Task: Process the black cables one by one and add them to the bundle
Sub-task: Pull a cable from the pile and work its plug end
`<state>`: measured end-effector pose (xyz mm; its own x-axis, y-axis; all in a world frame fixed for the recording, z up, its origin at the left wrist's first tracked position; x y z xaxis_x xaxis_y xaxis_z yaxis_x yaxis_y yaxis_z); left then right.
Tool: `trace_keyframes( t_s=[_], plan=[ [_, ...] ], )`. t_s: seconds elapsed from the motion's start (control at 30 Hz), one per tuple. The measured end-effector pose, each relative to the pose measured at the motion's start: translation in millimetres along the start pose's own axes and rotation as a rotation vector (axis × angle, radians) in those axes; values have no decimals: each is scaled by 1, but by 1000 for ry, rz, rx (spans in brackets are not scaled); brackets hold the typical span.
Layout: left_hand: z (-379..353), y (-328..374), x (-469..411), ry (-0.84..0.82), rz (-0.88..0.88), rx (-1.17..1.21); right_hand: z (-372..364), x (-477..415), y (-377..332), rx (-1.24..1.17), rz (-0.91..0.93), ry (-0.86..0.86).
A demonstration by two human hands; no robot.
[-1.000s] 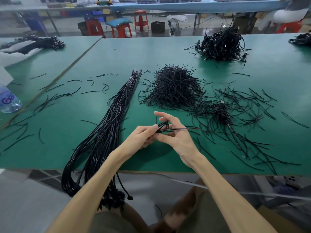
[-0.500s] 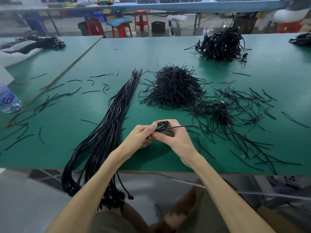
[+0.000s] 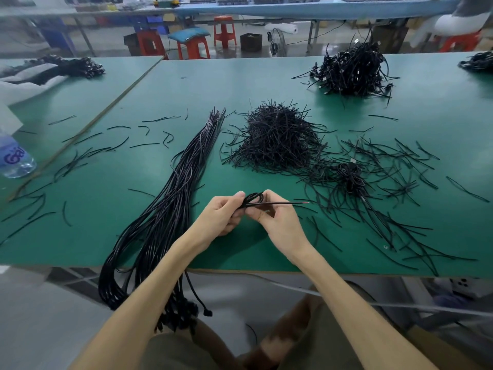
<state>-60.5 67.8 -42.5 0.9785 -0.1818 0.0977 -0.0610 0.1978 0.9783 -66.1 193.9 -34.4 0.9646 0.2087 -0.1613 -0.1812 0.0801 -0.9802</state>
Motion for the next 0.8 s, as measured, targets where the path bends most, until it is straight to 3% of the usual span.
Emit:
trace_keyframes(
  t_s=[0.27,0.5,0.63,0.8],
  plan=[
    [7,-2,0,58,7,70,-16,6,-10,159,74,-92],
    [6,-3,-1,52,-15,81,-13,9,-16,186,105,-54],
    [8,7,0,98,-140,-23,-7,8,-10,167,51,-15],
    [18,9,1,90,-145,145,5,4,-5,17,-14,30]
  ],
)
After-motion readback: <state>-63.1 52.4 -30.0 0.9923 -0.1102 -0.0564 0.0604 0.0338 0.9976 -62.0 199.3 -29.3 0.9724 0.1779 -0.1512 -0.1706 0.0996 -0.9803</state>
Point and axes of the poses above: each hand's wrist, its own x-axis away from the middle knuckle, its own z-axis out of the back of the hand, y = z × x, the point moved 10 cm from there along -x, towards the middle knuckle, and after that the axes turned 1 degree about -z, right-handed, at the moved point
